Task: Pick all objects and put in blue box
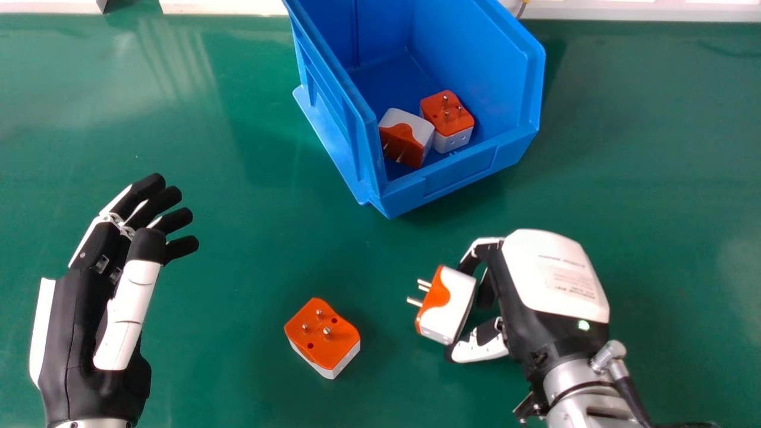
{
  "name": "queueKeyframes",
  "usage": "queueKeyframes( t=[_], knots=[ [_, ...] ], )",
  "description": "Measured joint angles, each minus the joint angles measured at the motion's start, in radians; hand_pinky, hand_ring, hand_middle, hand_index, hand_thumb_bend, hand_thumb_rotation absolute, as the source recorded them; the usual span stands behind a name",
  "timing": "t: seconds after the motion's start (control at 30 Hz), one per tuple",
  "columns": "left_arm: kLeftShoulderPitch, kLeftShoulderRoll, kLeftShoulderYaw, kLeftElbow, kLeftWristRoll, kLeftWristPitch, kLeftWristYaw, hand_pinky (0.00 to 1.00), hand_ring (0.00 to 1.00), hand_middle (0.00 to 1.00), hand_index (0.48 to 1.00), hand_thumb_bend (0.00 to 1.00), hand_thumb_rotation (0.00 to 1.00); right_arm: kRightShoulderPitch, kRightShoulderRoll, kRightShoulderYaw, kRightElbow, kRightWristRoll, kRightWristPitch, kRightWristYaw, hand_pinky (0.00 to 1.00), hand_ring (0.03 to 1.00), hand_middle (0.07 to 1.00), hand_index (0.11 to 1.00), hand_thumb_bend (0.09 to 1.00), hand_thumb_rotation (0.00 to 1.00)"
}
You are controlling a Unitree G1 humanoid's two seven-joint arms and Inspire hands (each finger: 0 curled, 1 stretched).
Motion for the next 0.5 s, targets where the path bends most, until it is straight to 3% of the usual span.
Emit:
queueKeyframes(
  t=[0.2,0.33,0.5],
  knots=[
    [0.000,0.000,0.000,-0.021,0.001,0.016,0.008,0.70,0.77,0.80,0.778,0.86,0.67,0.059,-0.017,-0.020,-0.109,-0.022,-0.015,0.007,0.17,0.245,0.393,0.516,0.509,0.00],
    [-0.001,0.000,0.000,-0.023,0.001,0.025,0.009,0.69,0.77,0.79,0.775,0.86,0.67,0.088,-0.024,-0.039,-0.184,-0.038,-0.021,0.028,0.15,0.218,0.431,0.498,0.515,0.00],
    [-0.002,0.001,0.000,-0.023,0.004,0.026,0.008,0.71,0.78,0.80,0.783,0.85,0.68,0.123,-0.034,-0.055,-0.270,-0.042,-0.055,0.059,0.14,0.213,0.407,0.503,0.511,0.00]
  ],
)
